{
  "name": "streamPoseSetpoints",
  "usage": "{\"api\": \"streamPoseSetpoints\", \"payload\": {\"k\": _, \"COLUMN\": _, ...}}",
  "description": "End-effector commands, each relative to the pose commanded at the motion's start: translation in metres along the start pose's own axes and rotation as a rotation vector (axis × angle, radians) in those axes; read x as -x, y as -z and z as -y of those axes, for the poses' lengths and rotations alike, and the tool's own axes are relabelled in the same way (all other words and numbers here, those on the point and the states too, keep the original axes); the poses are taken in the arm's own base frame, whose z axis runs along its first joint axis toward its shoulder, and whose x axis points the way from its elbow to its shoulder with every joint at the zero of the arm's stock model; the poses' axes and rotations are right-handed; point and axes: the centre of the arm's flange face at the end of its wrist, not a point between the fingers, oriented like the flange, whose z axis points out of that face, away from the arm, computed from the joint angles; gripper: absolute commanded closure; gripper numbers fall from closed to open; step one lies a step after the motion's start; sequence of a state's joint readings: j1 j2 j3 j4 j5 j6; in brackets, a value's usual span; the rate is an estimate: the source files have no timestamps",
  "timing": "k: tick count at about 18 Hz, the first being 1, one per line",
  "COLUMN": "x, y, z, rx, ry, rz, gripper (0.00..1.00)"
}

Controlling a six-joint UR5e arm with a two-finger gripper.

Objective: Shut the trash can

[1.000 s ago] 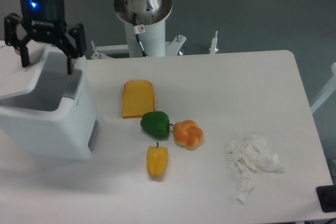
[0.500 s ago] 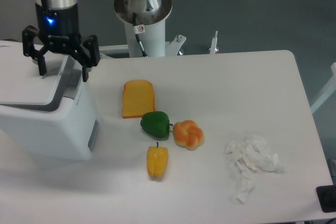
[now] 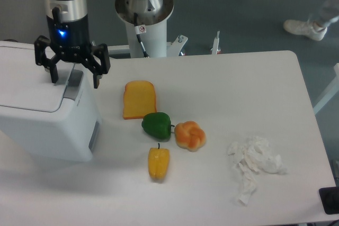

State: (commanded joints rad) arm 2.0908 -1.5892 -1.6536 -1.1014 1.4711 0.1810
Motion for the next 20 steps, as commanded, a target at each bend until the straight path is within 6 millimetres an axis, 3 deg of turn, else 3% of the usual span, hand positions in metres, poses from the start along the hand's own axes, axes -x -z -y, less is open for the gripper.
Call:
{"api": "streamPoseSetpoints", "payload": {"k": 6, "x": 0.002, "y": 0.007, "z": 0.004, "rx": -0.016, "ry": 0.006, "rz": 0.001, "gripper": 0.00}}
{"api": "streamPoseSetpoints", "payload": {"k": 10, "x": 0.025, "y": 0.040, "z": 0.017, "rx": -0.078, "ry": 0.044, "rz": 0.008, "gripper": 0.00}}
{"api": "streamPoseSetpoints", "payload": {"k": 11, "x": 0.040, "y": 0.046, "z": 0.019, "rx": -0.091, "ry": 0.060, "rz": 0.017, "gripper": 0.00}}
{"api": "streamPoseSetpoints", "payload": {"k": 14, "x": 0.106, "y": 0.041, "z": 0.018, "rx": -0.080, "ry": -0.032, "rz": 0.064, "gripper": 0.00}}
{"api": "streamPoseSetpoints", "payload": {"k": 18, "x": 0.238, "y": -0.009, "z": 0.012, "rx": -0.002, "ry": -0.069, "rz": 0.078, "gripper": 0.00}}
{"api": "streamPoseSetpoints", "payload": {"k": 20, "x": 0.289, "y": -0.034, "z": 0.015, "rx": 0.034, "ry": -0.142, "rz": 0.079, "gripper": 0.00}}
